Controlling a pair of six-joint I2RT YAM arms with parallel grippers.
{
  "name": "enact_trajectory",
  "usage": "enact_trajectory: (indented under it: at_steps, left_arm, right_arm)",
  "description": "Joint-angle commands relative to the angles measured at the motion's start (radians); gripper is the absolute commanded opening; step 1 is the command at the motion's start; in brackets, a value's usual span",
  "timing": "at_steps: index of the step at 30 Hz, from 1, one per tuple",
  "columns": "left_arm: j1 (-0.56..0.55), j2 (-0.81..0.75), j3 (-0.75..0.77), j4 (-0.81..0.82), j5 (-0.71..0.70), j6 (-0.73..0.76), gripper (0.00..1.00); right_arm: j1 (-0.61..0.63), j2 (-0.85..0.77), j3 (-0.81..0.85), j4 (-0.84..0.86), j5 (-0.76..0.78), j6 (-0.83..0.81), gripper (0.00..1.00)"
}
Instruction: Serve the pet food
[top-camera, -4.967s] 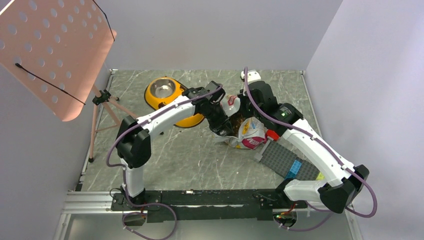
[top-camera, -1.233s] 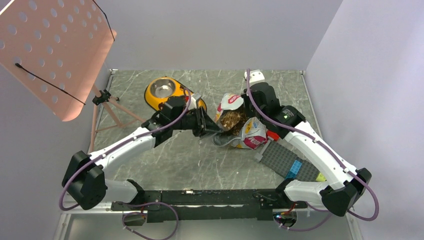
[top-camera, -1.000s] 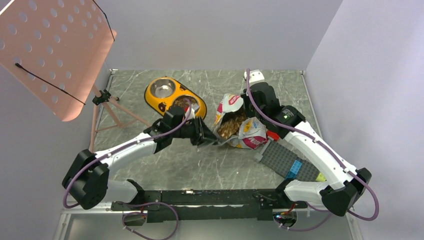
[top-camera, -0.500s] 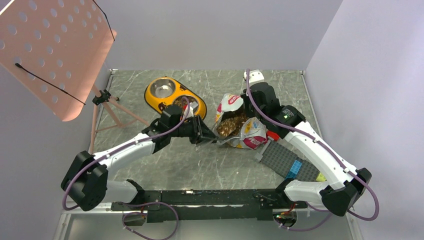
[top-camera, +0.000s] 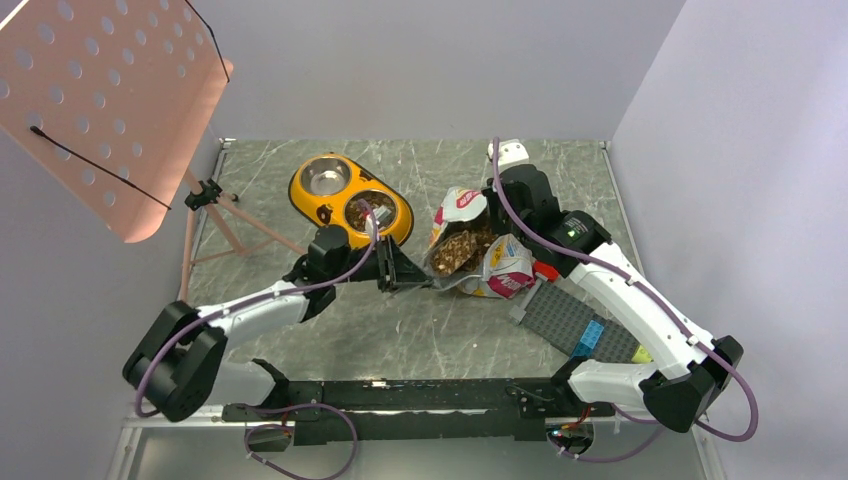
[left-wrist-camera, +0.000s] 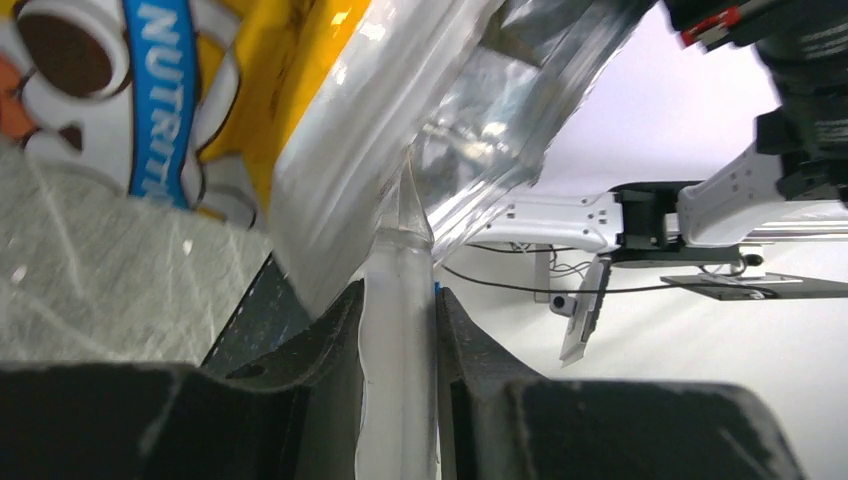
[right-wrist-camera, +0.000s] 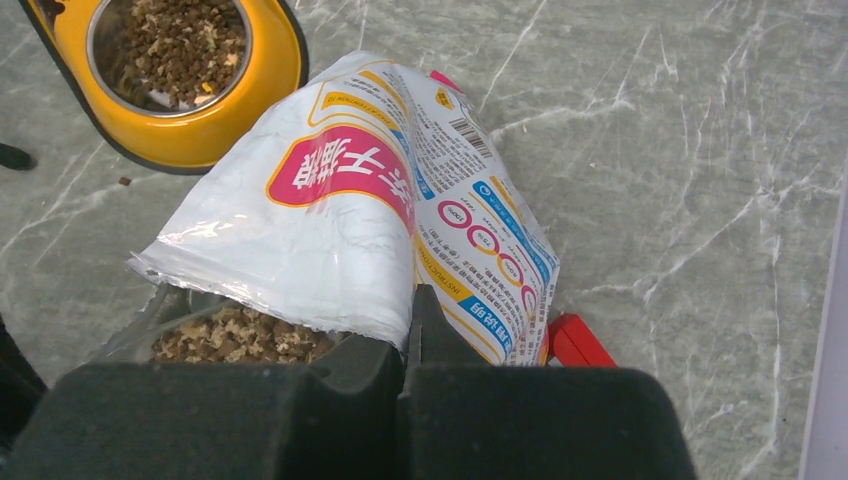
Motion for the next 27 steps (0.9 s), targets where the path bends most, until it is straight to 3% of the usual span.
enact_trajectory:
  at_steps: [1, 4, 9, 13, 27]
  left_arm:
    - [0.004, 0.133, 0.086, 0.346, 0.029, -0.082, 0.00]
    - [0.007, 0.136, -0.003, 0.518, 0.022, -0.171, 0.00]
    - [0.012, 0.008, -0.076, 0.393, -0.029, -0.077, 0.00]
    - [0.016, 0.034, -0.090, 0.558, 0.001, -0.173, 0.00]
    - [0.097, -0.296, -0.102, 0.205, 0.031, -0.134, 0.00]
  right_arm:
    - [-0.006, -0.018, 0.091, 0.098, 0.051, 0.006, 0.00]
    - [-0.006, -0.013, 0.107, 0.087, 0.042, 0.001, 0.00]
    - [-0.011, -0.026, 0.102, 0.087, 0.069, -0.021, 0.00]
    - [-0.012, -0.012, 0.110, 0.080, 0.051, -0.002, 0.00]
    - [-0.013, -0.022, 0.104, 0.086, 0.064, 0.007, 0.00]
